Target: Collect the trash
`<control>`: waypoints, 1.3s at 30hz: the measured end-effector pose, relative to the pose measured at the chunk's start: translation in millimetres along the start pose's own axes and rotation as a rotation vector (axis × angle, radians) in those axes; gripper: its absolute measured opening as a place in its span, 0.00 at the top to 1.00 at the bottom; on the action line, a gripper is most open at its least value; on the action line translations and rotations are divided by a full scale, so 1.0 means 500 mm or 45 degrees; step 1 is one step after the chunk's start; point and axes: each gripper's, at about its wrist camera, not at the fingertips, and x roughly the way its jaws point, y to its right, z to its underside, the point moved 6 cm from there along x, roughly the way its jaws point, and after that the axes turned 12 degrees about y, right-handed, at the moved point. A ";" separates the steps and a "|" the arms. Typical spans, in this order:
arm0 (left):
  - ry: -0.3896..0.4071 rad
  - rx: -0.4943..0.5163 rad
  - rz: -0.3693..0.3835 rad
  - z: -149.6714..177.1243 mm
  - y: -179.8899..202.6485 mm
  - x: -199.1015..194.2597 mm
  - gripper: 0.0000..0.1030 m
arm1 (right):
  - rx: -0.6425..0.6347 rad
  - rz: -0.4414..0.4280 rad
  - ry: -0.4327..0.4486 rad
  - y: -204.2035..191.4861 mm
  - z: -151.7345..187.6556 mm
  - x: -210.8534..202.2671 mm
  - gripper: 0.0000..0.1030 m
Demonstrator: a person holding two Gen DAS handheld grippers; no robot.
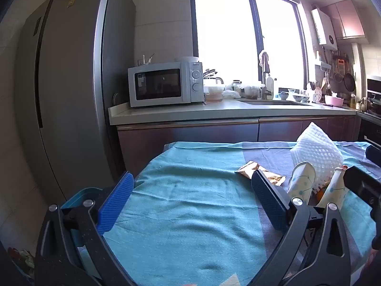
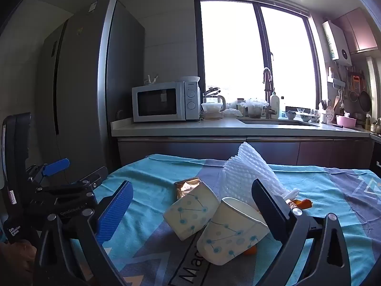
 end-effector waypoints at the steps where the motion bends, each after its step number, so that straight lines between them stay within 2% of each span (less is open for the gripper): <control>1: 0.005 -0.029 -0.007 -0.001 -0.004 0.000 0.05 | 0.001 -0.002 -0.005 0.001 0.000 -0.001 0.07; 3: 0.001 -0.034 -0.009 0.000 -0.006 0.002 0.05 | -0.037 0.003 0.002 -0.009 0.001 -0.006 0.07; 9: 0.008 -0.032 -0.009 -0.045 0.001 -0.003 0.05 | 0.005 0.004 -0.028 -0.012 0.013 0.003 0.07; 12: 0.052 -0.048 -0.015 -0.029 -0.002 -0.019 0.05 | 0.013 -0.002 -0.022 -0.008 0.016 0.003 0.07; 23: 0.102 -0.066 -0.005 -0.028 -0.015 -0.041 0.05 | 0.026 -0.001 -0.023 -0.006 0.006 0.001 0.07; 39: 0.114 -0.081 -0.011 -0.023 -0.020 -0.043 0.05 | 0.030 -0.004 -0.020 -0.005 0.004 0.002 0.07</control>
